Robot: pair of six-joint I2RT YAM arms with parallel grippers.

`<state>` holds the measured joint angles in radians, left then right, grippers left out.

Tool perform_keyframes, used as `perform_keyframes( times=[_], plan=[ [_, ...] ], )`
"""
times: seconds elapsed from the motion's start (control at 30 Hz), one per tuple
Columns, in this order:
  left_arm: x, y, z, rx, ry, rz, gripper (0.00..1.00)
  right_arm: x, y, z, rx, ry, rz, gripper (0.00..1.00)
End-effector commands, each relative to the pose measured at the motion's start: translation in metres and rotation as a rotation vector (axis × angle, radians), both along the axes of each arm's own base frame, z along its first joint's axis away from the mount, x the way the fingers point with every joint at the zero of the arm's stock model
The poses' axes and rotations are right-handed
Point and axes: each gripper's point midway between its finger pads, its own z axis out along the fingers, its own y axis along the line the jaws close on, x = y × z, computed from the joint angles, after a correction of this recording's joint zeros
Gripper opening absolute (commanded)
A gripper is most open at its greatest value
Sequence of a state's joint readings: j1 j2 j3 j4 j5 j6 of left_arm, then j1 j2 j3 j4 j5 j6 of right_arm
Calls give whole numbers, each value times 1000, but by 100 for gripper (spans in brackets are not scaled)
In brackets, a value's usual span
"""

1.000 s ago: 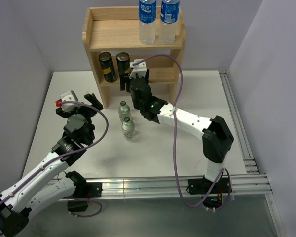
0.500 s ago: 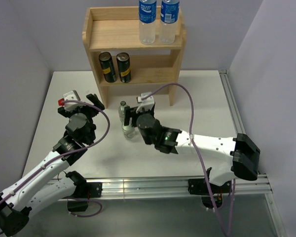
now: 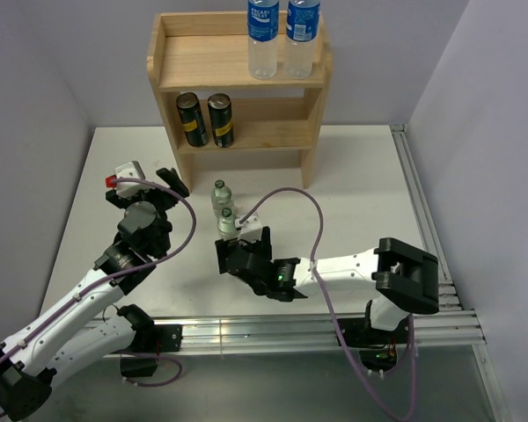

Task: Place and organize the beverage onto the shelf

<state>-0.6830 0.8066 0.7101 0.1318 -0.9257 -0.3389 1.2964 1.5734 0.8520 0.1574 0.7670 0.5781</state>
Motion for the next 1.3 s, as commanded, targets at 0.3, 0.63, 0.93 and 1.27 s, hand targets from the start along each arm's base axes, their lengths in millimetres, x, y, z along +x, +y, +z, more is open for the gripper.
perform_keyframes(
  times=[0.3, 0.63, 0.93, 1.27],
  plan=[
    [-1, -4, 3, -12, -14, -13, 99, 31, 28, -10, 24, -44, -72, 100],
    [4, -6, -4, 22, -2, -4, 99, 77, 19, -16, 21, -64, -127, 100],
    [6, -6, -4, 38, -4, 7, 99, 97, 27, -24, 34, -56, -132, 100],
    [8, -8, -8, 49, 6, 4, 99, 109, 31, -47, 35, -54, -145, 98]
  ],
)
